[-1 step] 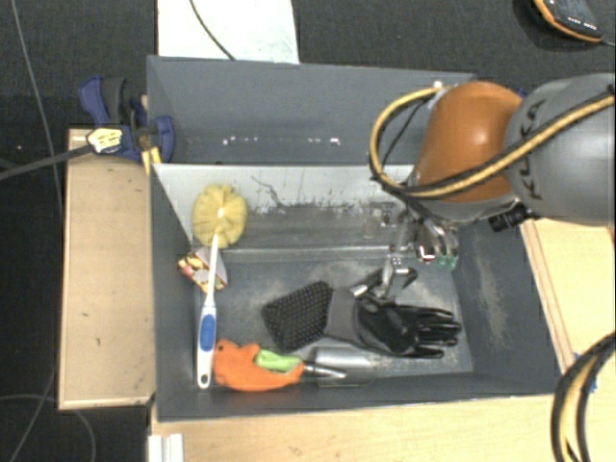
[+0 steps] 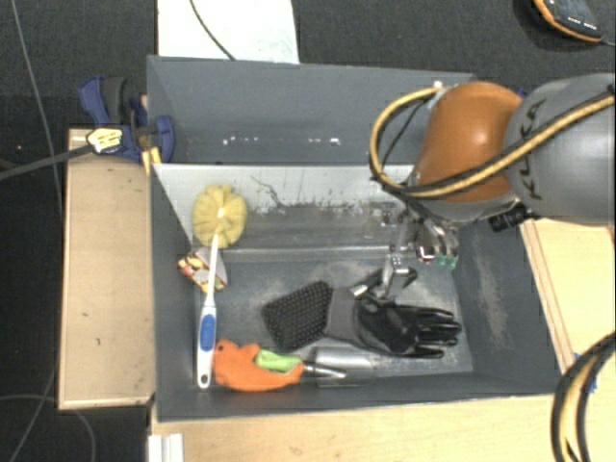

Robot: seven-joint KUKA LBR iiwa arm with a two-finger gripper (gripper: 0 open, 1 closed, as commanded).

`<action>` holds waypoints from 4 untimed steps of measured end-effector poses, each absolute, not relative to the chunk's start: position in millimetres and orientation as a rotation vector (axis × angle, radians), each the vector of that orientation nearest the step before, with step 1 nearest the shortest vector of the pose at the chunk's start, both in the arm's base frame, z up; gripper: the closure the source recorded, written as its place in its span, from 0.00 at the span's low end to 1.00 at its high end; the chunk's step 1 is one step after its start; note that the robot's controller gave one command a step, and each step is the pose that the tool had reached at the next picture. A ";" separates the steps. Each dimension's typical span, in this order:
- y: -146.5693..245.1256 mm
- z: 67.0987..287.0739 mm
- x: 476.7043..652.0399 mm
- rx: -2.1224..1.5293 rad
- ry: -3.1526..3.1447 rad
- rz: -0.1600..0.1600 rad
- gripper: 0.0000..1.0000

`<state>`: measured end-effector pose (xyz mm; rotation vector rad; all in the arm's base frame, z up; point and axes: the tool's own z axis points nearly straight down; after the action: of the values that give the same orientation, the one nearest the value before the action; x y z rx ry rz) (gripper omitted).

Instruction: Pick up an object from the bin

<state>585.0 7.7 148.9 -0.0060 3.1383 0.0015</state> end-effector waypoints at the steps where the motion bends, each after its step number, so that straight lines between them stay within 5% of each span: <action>1: -0.1 149.1 583.8 0.015 3.139 0.002 1.00; 2: -0.1 149.1 583.8 0.015 3.139 0.002 1.00; 3: 16.8 96.3 574.6 0.056 3.142 0.005 1.00; 4: 36.6 105.8 577.7 0.015 3.132 0.005 0.00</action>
Offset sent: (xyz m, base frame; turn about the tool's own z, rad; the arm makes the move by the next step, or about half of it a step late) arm 0.0000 0.0000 0.0000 0.0000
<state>577.7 36.6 105.8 0.0154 3.1324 0.0048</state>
